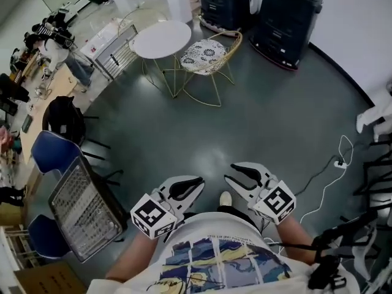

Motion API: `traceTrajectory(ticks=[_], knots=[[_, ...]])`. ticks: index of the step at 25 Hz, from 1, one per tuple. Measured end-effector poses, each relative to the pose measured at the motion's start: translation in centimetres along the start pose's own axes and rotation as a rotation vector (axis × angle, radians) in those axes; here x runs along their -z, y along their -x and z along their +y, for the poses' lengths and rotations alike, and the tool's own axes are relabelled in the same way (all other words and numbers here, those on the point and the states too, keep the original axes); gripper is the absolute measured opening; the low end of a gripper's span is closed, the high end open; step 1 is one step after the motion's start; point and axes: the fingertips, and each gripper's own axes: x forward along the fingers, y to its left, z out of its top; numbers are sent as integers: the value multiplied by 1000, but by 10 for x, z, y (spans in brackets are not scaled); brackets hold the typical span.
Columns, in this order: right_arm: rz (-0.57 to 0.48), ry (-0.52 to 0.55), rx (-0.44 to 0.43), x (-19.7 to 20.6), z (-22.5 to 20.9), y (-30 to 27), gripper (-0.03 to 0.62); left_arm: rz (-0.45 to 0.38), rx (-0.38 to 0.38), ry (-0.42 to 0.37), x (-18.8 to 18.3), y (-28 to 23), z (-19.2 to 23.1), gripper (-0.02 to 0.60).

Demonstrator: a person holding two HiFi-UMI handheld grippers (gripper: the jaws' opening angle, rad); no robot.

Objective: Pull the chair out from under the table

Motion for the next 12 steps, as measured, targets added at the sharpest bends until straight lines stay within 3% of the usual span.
traceTrajectory(ticks=[7,12], knots=[[18,-3,-12,11,-88,-33,129,-18,-25,23,-21,-54,58,20],[62,-66,12,12,-152,-86,130,-20,-37,61,-26,-71,139,20]])
